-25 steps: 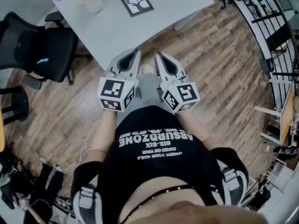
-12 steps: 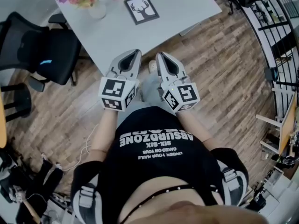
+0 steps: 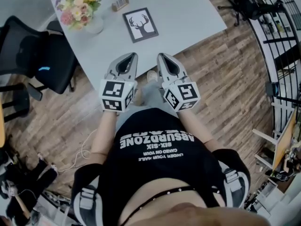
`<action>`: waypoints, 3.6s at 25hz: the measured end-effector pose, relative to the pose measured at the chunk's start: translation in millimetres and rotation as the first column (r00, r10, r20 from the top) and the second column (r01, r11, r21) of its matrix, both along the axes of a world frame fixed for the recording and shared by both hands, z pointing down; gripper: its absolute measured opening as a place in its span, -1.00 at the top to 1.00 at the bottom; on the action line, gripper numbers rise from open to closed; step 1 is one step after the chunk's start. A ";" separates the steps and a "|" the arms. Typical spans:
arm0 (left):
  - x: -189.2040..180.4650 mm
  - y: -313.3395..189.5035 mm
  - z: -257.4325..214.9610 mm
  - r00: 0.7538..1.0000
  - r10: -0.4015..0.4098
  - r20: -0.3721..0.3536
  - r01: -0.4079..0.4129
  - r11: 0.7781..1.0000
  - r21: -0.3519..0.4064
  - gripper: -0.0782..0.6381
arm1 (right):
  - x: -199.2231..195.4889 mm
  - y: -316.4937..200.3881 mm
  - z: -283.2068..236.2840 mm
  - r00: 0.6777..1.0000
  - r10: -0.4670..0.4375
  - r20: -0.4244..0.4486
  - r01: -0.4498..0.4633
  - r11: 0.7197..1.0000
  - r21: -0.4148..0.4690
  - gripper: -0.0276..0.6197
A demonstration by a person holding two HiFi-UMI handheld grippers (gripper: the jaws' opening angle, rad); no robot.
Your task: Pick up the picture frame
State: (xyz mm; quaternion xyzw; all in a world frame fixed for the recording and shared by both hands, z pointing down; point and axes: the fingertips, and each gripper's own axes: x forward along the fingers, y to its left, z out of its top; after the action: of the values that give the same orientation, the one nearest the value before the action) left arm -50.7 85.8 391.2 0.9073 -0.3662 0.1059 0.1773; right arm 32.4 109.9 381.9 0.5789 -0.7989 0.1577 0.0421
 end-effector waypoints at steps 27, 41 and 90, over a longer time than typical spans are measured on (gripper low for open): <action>50.0 -177.7 46.9 0.917 -0.324 0.232 0.354 0.930 -0.100 0.73 | 93.0 -198.7 54.1 0.965 -0.255 0.062 0.262 0.948 -0.184 0.81; 32.4 -202.3 99.8 0.880 -0.376 0.292 0.436 0.883 -0.177 0.73 | 89.7 -230.0 115.6 0.964 -0.255 0.072 0.264 0.905 -0.333 0.65; 27.0 -226.9 249.8 0.883 -0.257 0.392 0.435 0.761 -0.481 0.54 | 73.9 -266.6 255.5 0.977 -0.211 -0.023 0.154 0.778 -0.609 0.63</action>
State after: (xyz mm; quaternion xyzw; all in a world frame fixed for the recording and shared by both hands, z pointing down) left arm -23.7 -141.1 640.9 0.7037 -0.5052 0.3102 0.3916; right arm 106.3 -156.7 637.4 0.4614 -0.7564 0.3729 0.2754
